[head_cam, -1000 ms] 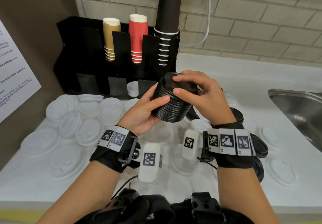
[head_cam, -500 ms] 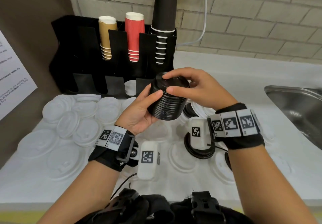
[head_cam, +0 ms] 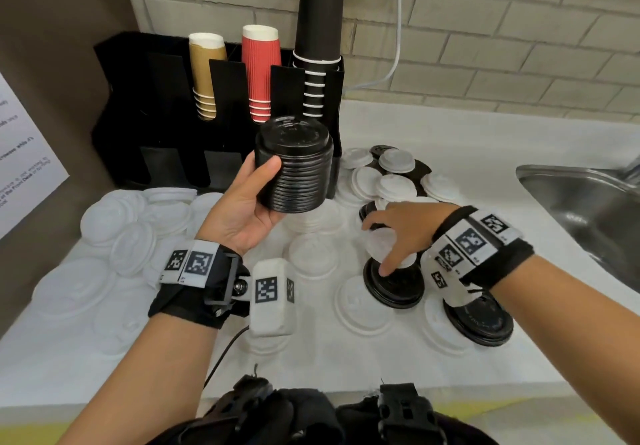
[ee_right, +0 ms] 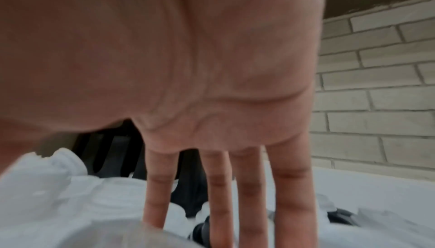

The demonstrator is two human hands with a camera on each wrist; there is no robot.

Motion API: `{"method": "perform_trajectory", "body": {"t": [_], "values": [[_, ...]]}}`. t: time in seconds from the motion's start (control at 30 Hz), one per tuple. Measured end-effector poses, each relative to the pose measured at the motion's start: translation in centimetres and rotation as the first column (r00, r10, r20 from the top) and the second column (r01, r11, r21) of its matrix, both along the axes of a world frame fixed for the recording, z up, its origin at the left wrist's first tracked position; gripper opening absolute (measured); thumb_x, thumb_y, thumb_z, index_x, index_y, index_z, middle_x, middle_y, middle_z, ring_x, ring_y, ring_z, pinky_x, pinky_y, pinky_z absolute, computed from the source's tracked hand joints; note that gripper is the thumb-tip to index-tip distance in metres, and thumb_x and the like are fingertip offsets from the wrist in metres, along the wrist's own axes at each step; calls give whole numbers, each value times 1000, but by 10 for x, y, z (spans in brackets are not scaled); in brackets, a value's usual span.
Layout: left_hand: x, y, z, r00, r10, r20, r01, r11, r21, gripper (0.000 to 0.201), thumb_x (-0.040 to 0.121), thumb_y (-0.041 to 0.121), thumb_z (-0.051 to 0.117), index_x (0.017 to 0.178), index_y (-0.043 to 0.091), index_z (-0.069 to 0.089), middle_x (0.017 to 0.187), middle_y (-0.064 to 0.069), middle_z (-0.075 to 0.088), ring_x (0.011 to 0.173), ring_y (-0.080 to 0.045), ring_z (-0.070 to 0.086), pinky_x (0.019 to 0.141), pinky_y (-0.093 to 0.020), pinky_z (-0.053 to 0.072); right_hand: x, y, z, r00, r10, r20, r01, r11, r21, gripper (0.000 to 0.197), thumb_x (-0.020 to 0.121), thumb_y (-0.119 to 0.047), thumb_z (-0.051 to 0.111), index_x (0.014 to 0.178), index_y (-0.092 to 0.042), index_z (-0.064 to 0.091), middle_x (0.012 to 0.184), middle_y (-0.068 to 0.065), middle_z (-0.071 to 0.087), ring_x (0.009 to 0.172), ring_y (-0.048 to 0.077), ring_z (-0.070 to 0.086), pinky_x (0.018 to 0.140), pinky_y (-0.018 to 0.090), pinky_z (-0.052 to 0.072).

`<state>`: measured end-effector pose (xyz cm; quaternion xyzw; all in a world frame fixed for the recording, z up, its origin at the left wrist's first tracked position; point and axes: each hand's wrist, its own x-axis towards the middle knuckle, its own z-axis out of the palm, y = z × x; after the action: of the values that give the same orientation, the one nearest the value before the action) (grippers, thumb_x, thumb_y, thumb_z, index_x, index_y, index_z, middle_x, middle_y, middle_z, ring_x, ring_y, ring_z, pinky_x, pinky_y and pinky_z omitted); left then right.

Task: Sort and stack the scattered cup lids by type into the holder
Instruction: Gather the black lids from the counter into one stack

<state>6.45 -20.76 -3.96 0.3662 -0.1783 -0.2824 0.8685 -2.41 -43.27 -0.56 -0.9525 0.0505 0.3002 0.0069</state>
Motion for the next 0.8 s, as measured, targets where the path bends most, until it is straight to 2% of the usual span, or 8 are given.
{"method": "perform_trajectory", "body": {"t": [0.1,0.2,0.3,0.37,0.43,0.53,0.7,0.8], "values": [[-1,2,0,1000,2,5,-2,1000,-2,55,74,28,71,126,21,56,120,-1,69,114,-19,65,80,-30,57,4,0,-10,999,5,-35,-4,1000,17,70,72,-41,78,132,-29,43,110,-3,43,101,18,48,84,29,44],[-2,4,0,1000,2,13,-2,1000,2,54,74,28,71,125,21,56,121,-1,69,114,-19,64,79,-31,57,8,0,-7,994,13,110,-23,996,86,60,75,-35,75,128,-28,47,114,0,45,98,19,50,78,27,43],[-3,6,-1,1000,8,12,-8,1000,11,52,73,28,71,123,22,58,118,0,70,112,-18,65,78,-31,57,9,5,1,940,-42,338,-30,978,204,77,74,-42,77,138,-27,36,119,2,41,102,19,47,88,31,44],[-2,7,-2,1000,14,9,-14,1000,15,50,77,28,70,124,21,57,120,0,69,114,-18,65,79,-31,57,6,11,5,921,-45,388,-33,981,193,84,71,-50,77,138,-22,35,116,0,42,103,18,48,91,33,44],[-2,9,-3,1000,22,2,-22,1000,16,46,81,25,66,126,21,56,122,-1,68,115,-19,64,80,-32,57,-1,17,7,966,-19,258,-15,991,131,86,64,-54,81,130,-21,38,107,-4,49,92,16,53,81,33,49],[-2,9,-4,1000,17,6,-17,1000,16,48,82,23,65,128,20,54,122,-2,67,114,-19,64,79,-31,57,-12,26,-1,999,21,-33,-21,1000,15,92,58,-48,87,128,-25,32,93,-4,51,72,13,53,62,28,47],[-6,7,-2,1000,-23,12,23,1000,-4,54,73,26,71,125,22,56,118,0,69,111,-17,66,77,-29,57,-18,31,-8,997,60,-50,-64,995,-74,88,63,-30,87,131,-28,30,107,1,39,85,21,54,64,32,49],[-8,6,-1,999,-40,8,40,999,-17,57,70,27,73,124,21,55,117,0,70,109,-17,67,76,-28,57,-19,27,-7,997,57,-43,-59,996,-65,86,65,-28,86,131,-31,30,114,4,38,72,15,48,54,26,44]]}}
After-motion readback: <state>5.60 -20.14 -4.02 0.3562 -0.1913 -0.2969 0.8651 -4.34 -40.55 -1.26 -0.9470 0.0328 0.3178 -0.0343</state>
